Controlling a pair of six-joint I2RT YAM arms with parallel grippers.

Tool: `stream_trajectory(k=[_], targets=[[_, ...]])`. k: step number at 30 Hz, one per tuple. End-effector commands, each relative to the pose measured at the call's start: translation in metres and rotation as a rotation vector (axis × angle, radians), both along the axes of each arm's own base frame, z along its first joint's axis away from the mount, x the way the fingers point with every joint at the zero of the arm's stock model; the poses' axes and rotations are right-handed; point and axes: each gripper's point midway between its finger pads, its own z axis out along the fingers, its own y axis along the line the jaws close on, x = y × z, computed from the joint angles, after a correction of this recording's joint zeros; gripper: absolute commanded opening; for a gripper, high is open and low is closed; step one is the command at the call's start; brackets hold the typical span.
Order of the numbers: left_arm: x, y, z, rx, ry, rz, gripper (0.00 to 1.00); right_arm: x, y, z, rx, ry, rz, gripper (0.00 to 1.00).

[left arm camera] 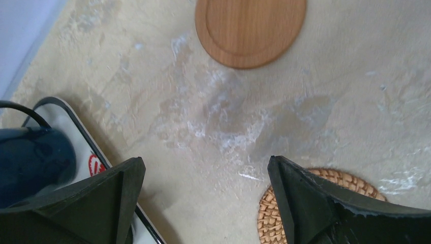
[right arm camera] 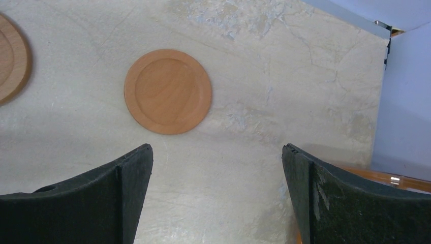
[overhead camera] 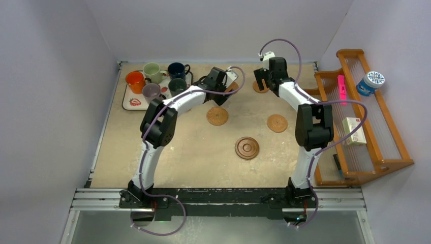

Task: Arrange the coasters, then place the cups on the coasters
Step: Move the coaster to the center of the board.

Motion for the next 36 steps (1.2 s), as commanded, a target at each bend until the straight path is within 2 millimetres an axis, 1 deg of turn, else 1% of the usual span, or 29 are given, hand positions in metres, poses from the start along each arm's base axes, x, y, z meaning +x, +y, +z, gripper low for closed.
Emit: stream_trajectory(k=[1, 7, 10, 22, 27, 29, 31, 36], targets=[[0.006, 0.010, 0.012, 0.014, -0.076, 0.006, 1.00, -0.003, 0.002, 0.021, 0.025, -0.027, 0.009, 0.99], [0.003, 0.015, -0.011, 0.043, -0.055, 0.006, 1.00, -0.009, 0.002, 0.019, 0.020, -0.015, 0.017, 0.99], [0.000, 0.018, -0.019, 0.057, -0.043, 0.004, 1.00, -0.012, 0.002, 0.019, 0.018, -0.013, 0.020, 0.99], [-0.022, 0.020, -0.028, 0.047, 0.010, -0.045, 1.00, -0.014, 0.002, 0.023, 0.017, -0.016, 0.031, 0.99], [-0.027, 0.022, -0.026, 0.040, 0.013, -0.048, 1.00, -0.014, 0.002, 0.022, 0.018, -0.013, 0.032, 0.99], [-0.026, 0.021, -0.023, 0.034, 0.004, -0.048, 1.00, -0.014, 0.002, 0.022, 0.017, -0.009, 0.034, 0.99], [-0.021, 0.022, -0.019, 0.035, -0.018, -0.034, 1.00, -0.014, 0.003, 0.020, 0.016, -0.004, 0.037, 0.99], [0.002, 0.027, 0.002, -0.001, -0.054, 0.041, 1.00, -0.013, 0.002, 0.015, 0.004, 0.013, 0.039, 0.99]])
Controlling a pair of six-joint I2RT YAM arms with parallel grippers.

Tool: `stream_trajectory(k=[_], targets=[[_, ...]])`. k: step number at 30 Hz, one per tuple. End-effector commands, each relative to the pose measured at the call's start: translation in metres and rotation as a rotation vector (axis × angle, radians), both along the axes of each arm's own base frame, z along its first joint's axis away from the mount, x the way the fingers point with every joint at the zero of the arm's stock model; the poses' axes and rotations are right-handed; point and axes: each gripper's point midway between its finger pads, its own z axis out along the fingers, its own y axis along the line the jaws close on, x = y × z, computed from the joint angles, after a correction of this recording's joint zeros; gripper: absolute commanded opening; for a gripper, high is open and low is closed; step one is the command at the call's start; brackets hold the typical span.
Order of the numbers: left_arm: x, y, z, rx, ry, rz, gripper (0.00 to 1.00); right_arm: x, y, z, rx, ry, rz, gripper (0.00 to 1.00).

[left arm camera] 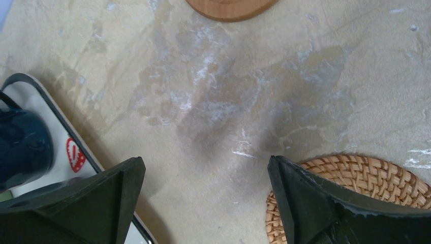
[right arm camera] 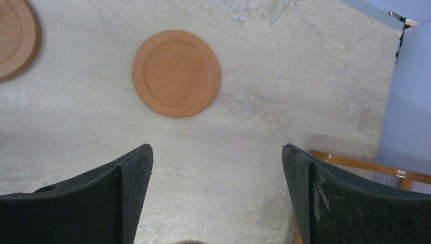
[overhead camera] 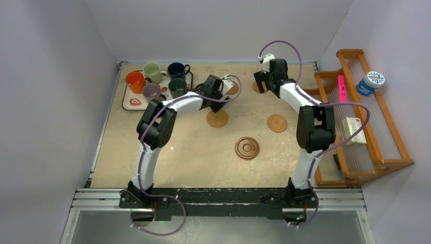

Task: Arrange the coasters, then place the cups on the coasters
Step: Move the coaster to the center of the board.

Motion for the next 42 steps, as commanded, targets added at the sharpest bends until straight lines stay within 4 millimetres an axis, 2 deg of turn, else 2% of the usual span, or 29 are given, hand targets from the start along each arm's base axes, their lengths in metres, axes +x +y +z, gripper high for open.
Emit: stream_trajectory(k=[1, 5, 10, 13, 16, 17, 24, 27, 31, 33, 38, 42], targets=[[0.027, 0.006, 0.046, -0.064, -0.078, 0.075, 1.00, 0.002, 0.000, 0.017, -0.004, -0.026, 0.014, 0.99], [0.036, 0.012, 0.073, -0.089, -0.116, 0.104, 1.00, 0.001, -0.003, 0.012, -0.026, -0.014, 0.014, 0.99], [0.026, 0.017, 0.104, -0.121, -0.131, 0.089, 1.00, -0.005, -0.009, 0.008, -0.066, -0.010, 0.019, 0.99], [0.010, 0.019, 0.121, -0.145, -0.125, 0.058, 1.00, -0.016, -0.008, 0.009, -0.079, 0.003, 0.053, 0.99], [-0.011, 0.024, 0.133, -0.162, -0.113, 0.029, 1.00, -0.035, -0.009, 0.014, -0.098, 0.017, 0.091, 0.99], [-0.020, 0.027, 0.140, -0.172, -0.115, 0.015, 1.00, -0.044, -0.011, 0.010, -0.110, 0.033, 0.108, 0.99], [-0.073, 0.050, 0.141, -0.162, -0.116, -0.061, 1.00, -0.093, -0.011, -0.002, -0.137, 0.094, 0.196, 0.99], [-0.093, 0.061, 0.136, -0.157, -0.118, -0.072, 1.00, -0.110, 0.000, -0.006, -0.101, 0.098, 0.270, 0.99], [-0.112, 0.081, 0.130, -0.162, -0.128, -0.059, 1.00, -0.127, 0.029, -0.007, -0.074, 0.062, 0.375, 0.99], [-0.116, 0.097, 0.131, -0.171, -0.144, -0.030, 1.00, -0.134, 0.045, -0.013, -0.094, 0.047, 0.409, 0.99], [-0.124, 0.134, 0.130, -0.204, -0.189, 0.031, 1.00, -0.135, 0.083, -0.028, -0.081, 0.026, 0.435, 0.99], [-0.138, 0.140, 0.127, -0.226, -0.222, 0.034, 1.00, -0.135, 0.100, -0.050, -0.013, 0.063, 0.437, 0.99]])
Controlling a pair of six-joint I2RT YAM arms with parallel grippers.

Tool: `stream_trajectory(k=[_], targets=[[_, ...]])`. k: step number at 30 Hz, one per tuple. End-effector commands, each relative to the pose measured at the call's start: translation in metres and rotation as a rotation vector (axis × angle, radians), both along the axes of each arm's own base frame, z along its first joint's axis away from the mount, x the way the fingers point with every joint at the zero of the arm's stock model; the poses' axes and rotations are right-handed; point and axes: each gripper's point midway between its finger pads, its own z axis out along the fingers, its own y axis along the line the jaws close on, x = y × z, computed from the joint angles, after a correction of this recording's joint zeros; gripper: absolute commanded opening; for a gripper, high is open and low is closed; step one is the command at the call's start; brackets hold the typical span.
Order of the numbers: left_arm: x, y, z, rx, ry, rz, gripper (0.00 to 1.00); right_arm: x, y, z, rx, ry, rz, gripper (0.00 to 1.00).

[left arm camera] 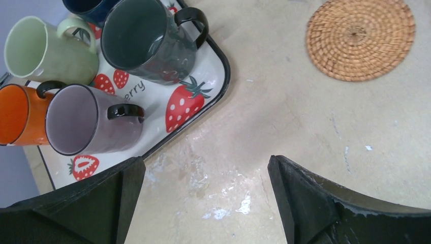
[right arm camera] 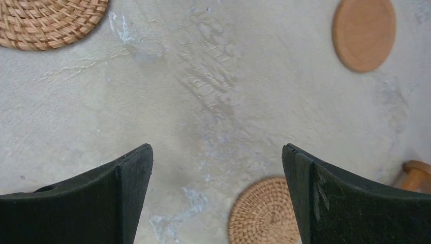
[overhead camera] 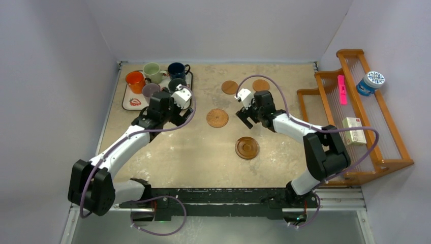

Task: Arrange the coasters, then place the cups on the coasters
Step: Move the coaster to the center of the board.

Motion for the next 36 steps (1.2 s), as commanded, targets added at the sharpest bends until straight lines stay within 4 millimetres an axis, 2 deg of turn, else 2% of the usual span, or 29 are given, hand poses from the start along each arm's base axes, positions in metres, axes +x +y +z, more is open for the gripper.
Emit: stream_trajectory(k=[1, 7, 12, 23, 33, 36], targets=[[-0.007, -0.004, 0.016, -0.058, -0.100, -0.033, 1.00, 0.010, 0.012, -0.013, 0.072, 0.004, -0.040, 0.99], [-0.012, 0.000, 0.030, -0.077, -0.145, -0.018, 1.00, -0.004, 0.009, -0.029, 0.038, 0.042, -0.008, 0.99], [-0.010, 0.005, 0.027, -0.069, -0.155, 0.005, 1.00, -0.030, 0.016, -0.041, 0.010, 0.142, 0.083, 0.99], [-0.008, 0.008, 0.029, -0.075, -0.162, 0.025, 1.00, -0.064, 0.008, -0.038, -0.036, 0.182, 0.125, 0.99], [-0.008, 0.012, 0.031, -0.073, -0.171, 0.043, 1.00, -0.071, 0.009, -0.040, -0.045, 0.194, 0.139, 0.99], [-0.005, 0.015, 0.033, -0.070, -0.181, 0.063, 1.00, -0.062, 0.009, -0.033, -0.045, 0.150, 0.109, 0.99]])
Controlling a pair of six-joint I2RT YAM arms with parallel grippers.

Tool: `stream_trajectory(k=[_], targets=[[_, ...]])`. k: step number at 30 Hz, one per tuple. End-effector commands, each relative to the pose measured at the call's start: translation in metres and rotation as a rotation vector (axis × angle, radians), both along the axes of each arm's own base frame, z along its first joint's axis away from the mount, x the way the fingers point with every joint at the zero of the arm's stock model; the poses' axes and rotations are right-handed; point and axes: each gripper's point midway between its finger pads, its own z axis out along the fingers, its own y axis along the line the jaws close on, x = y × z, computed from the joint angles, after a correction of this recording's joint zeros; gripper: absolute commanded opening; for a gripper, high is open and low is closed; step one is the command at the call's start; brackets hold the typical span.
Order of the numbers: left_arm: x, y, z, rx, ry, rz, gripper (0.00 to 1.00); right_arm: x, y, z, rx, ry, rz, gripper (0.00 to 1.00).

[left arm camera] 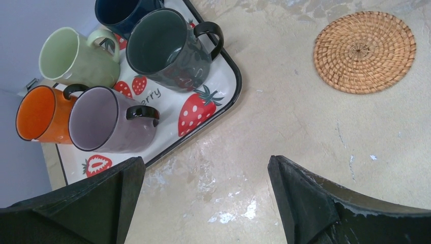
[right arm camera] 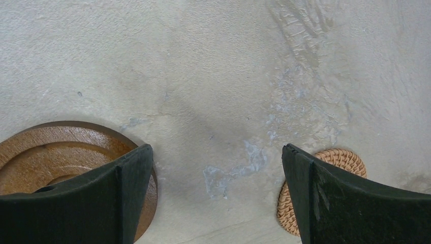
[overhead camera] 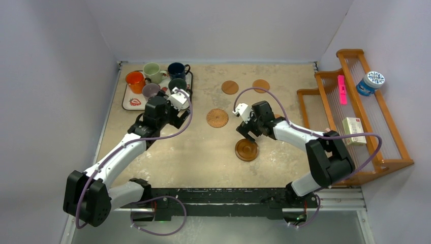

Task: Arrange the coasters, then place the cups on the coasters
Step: Move the coaster to the center of the board, then pick up the cup from the tray.

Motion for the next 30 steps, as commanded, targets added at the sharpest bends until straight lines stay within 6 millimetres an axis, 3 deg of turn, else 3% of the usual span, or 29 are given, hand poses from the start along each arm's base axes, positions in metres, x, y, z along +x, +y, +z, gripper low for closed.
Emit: stream_trajectory(k=[1, 4, 9, 18, 24, 30], targets=[[0.009, 0.009, 0.019, -0.031, -0.075, 0.061, 1.00, 0.009, 0.000, 0.013, -0.001, -0.059, -0.025, 0.99], [0.017, 0.018, 0.029, -0.035, -0.117, 0.119, 1.00, 0.031, -0.004, 0.037, -0.007, -0.159, -0.095, 0.99], [0.035, 0.042, 0.041, -0.052, -0.143, 0.217, 1.00, 0.048, 0.001, 0.080, 0.055, -0.236, -0.160, 0.99], [0.080, 0.106, 0.059, -0.102, -0.158, 0.358, 1.00, 0.027, 0.006, 0.121, 0.155, -0.261, -0.126, 0.99], [0.121, 0.145, 0.071, -0.196, -0.158, 0.419, 1.00, 0.017, 0.010, 0.119, 0.187, -0.277, -0.074, 0.99], [0.166, 0.183, 0.055, -0.233, -0.103, 0.482, 1.00, 0.016, 0.014, 0.106, 0.188, -0.250, -0.053, 0.99]])
